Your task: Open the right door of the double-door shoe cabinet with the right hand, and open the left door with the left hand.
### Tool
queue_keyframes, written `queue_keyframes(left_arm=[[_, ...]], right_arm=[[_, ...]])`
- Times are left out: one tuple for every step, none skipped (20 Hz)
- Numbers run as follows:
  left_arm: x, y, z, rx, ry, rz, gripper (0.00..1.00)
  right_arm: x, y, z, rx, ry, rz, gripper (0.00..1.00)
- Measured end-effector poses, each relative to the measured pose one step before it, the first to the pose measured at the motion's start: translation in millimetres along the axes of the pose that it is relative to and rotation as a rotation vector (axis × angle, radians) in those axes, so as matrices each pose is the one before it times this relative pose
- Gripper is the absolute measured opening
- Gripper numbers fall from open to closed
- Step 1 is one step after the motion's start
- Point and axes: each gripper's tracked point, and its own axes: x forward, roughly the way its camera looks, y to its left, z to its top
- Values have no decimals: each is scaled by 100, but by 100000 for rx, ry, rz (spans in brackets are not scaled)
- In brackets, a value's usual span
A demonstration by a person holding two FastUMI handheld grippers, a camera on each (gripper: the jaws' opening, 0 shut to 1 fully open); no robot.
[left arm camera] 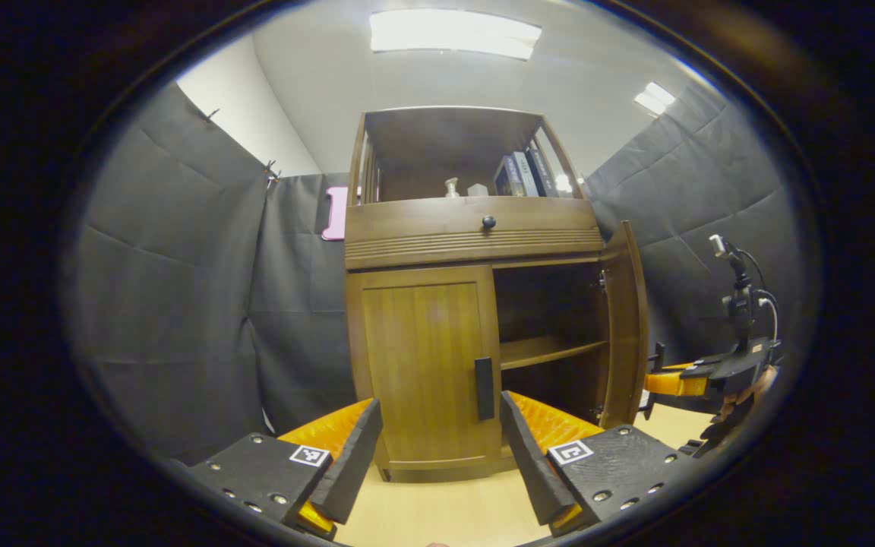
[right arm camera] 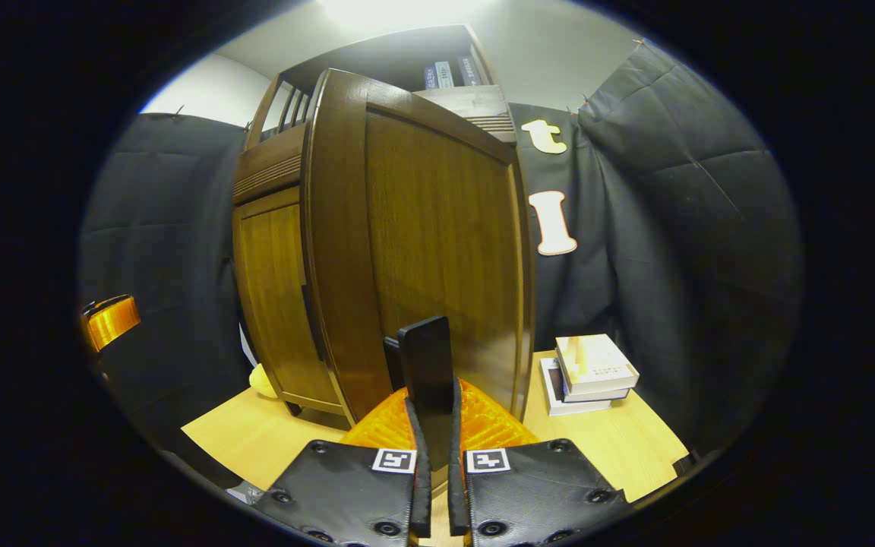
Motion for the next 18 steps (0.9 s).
queue_keyframes(left_arm=[[3, -72, 55, -51, 121, -311, 87], [-61, -102, 65, -269, 236, -382, 87], [-82, -85, 47, -320, 430, -424, 87], [-124, -115, 88, -360, 316, -462, 89], [-24, -90, 39, -180, 386, -561, 89], [-91, -58, 65, 90, 205, -430, 89], [91, -16, 41, 324, -14, -380, 91], [-29, -11, 100, 364, 82, -378, 91], [17, -331, -131, 352, 14, -466, 91], [52, -413, -36, 311, -74, -312, 90], [151, -551, 4, 267, 45, -304, 90], [173, -554, 134, 94, 39, -357, 90], [237, -287, -124, -62, -29, -263, 89], [146, -193, 43, -35, -163, -372, 90], [213, -217, -38, 52, -9, -462, 89], [114, -364, -11, 223, 73, -433, 90], [233, -752, -58, 286, 127, -404, 89], [165, -591, -54, 222, 215, -386, 90]], right_arm=[[-264, -565, 12, -30, 215, -547, 10], [-273, -515, 13, -114, 80, -496, 7], [-267, -501, -39, -186, 162, -453, 7], [-130, -455, 100, -35, 8, -395, 10], [-177, -462, -1, 96, 188, -265, 10], [-131, -445, 82, 56, -141, -311, 10], [38, -280, -252, 50, -151, -583, 10], [-122, -681, 91, 180, -183, -979, 10], [-257, -933, -235, 201, -151, -967, 10], [-93, -718, -9, 320, -48, -720, 10], [-133, -646, 138, 228, 68, -639, 10], [-42, -696, 128, 131, 36, -809, 6], [-14, -782, 104, 80, -104, -1044, 6], [59, -720, 130, 100, -49, -1056, 6], [68, -668, 74, 483, -243, -929, 10], [50, -561, 66, 737, 13, -697, 9], [-110, -507, -106, 496, 20, -562, 9], [44, -403, 62, -66, -187, -530, 2]])
